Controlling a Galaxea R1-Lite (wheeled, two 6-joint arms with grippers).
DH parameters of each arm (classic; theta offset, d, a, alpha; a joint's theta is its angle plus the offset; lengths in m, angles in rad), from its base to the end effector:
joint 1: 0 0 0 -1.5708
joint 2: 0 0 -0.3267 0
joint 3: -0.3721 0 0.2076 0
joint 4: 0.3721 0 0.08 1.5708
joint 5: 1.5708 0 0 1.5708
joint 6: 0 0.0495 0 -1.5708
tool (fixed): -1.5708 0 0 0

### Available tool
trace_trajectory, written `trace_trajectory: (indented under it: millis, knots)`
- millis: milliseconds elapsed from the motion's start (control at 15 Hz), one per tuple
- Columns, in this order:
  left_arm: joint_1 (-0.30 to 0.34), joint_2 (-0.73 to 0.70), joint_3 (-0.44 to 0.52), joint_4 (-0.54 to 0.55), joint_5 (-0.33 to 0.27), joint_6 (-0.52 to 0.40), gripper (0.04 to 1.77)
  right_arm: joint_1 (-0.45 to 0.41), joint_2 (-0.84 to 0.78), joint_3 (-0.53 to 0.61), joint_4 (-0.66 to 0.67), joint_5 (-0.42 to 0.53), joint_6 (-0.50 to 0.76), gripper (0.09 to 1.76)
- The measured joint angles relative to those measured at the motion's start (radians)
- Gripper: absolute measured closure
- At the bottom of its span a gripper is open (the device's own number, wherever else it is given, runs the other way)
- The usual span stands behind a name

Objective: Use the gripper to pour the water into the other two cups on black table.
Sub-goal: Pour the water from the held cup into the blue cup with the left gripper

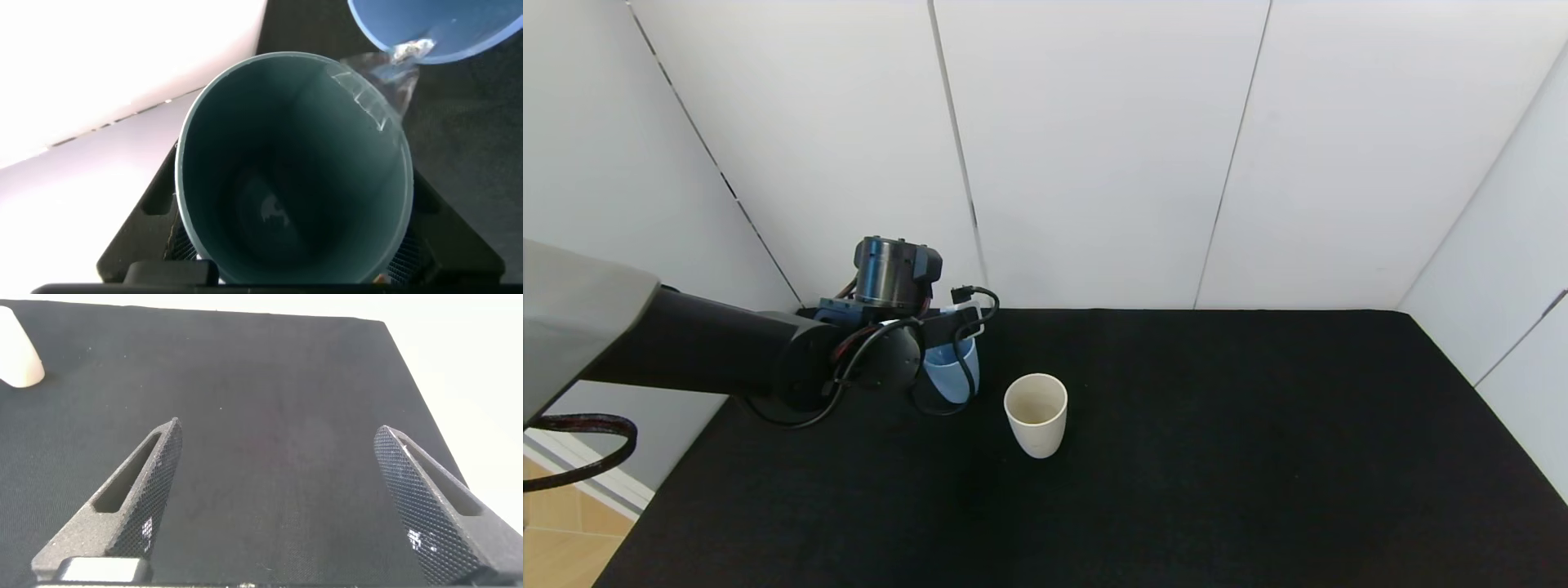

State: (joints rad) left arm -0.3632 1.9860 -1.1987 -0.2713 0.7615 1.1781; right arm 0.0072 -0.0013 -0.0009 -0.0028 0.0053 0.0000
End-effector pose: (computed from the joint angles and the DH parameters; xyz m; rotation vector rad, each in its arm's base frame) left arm 0.4071 -0.1182 0.1581 1.4181 0.6335 0.0867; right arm -0.0040 0.0002 0.0761 0.0000 -0.0050 0.0125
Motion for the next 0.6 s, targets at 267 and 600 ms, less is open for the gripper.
trace_trajectory:
  millis: [267,600]
  knots:
    - [-0.001,0.006,-0.017,0.003,0.019,0.024,0.62,0.0,0.0,0.0,0.0,0.0,0.0,0.14]
    - [-0.002,0.007,-0.028,0.006,0.023,0.027,0.62,0.0,0.0,0.0,0.0,0.0,0.0,0.14]
